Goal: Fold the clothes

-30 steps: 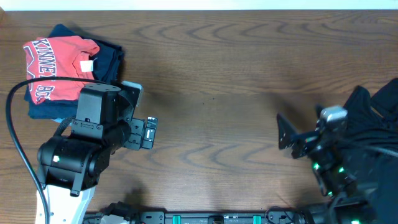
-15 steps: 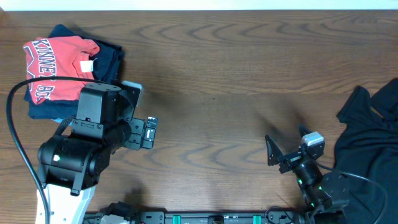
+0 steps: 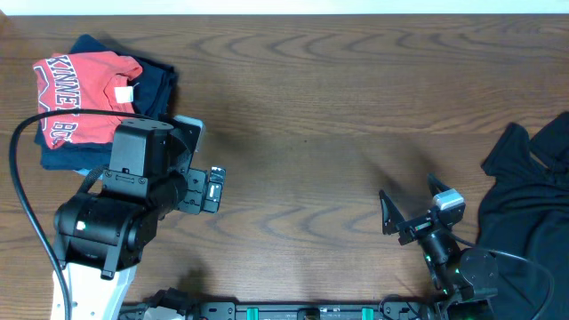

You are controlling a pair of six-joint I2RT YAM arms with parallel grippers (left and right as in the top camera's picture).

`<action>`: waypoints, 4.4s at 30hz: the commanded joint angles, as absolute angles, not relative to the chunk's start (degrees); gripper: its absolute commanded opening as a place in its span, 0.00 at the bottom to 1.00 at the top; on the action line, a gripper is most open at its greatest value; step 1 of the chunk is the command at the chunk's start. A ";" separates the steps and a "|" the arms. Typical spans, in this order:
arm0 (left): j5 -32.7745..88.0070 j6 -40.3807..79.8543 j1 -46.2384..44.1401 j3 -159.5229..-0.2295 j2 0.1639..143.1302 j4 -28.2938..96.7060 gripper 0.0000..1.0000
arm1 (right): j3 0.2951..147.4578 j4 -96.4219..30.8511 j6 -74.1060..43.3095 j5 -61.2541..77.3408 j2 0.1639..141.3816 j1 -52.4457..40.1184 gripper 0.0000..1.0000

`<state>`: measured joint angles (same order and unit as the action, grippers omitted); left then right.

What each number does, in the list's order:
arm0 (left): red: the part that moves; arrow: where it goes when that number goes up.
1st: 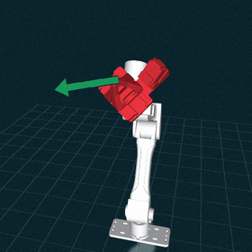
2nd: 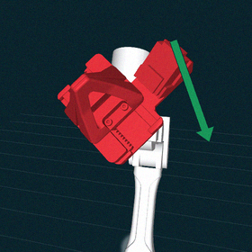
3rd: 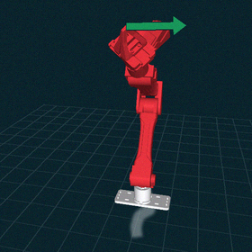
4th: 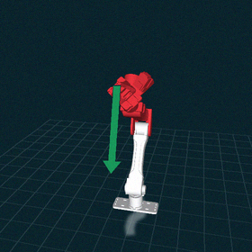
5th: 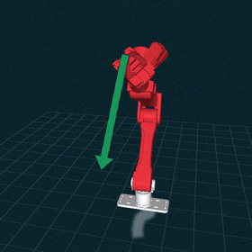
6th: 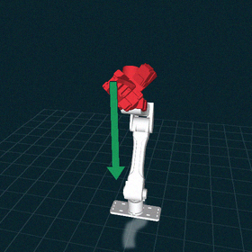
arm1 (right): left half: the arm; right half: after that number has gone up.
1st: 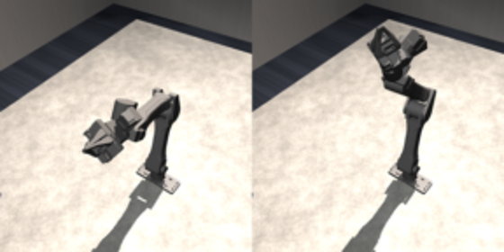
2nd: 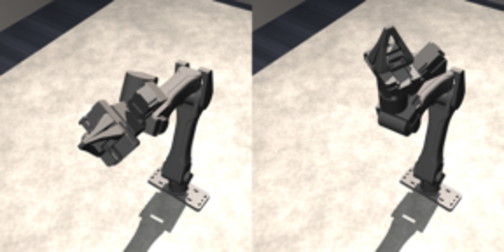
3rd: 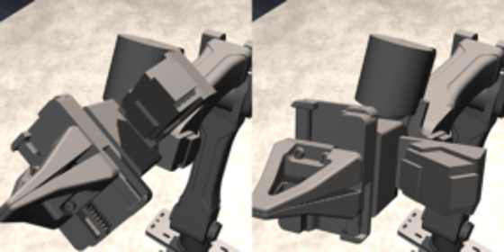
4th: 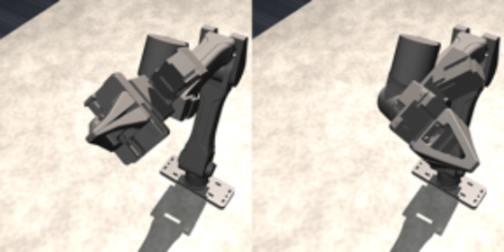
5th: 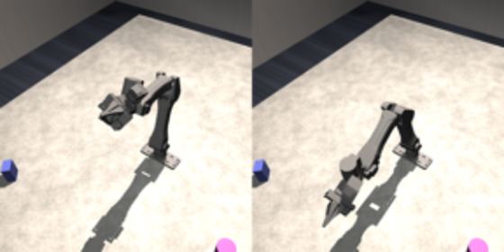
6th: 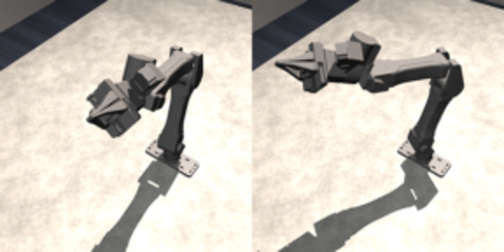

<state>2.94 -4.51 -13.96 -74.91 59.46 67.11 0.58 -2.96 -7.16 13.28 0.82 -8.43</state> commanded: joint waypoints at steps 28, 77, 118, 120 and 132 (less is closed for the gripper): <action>-0.51 -4.60 -14.06 -74.37 57.65 63.61 0.98 | 0.30 -2.94 -6.76 12.88 0.32 -8.21 0.99; -2.61 -0.32 -6.39 -0.23 0.10 1.13 0.98 | 0.30 -2.94 -6.76 12.88 0.32 -8.21 0.99; -2.61 -0.32 -6.39 -0.23 0.23 3.84 0.98 | 0.30 -2.94 -6.76 12.91 0.32 -8.21 0.99; -2.61 -0.32 -6.39 -0.23 0.23 3.84 0.98 | 0.30 -2.94 -6.76 12.88 0.32 -8.21 0.99; -2.61 -0.32 -6.39 -0.23 0.23 3.84 0.98 | 0.30 -2.94 -6.76 12.88 0.32 -8.21 0.99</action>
<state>-1.72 -1.04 -6.74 -1.21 0.62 1.48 0.56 -2.94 -7.16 13.26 0.69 -8.43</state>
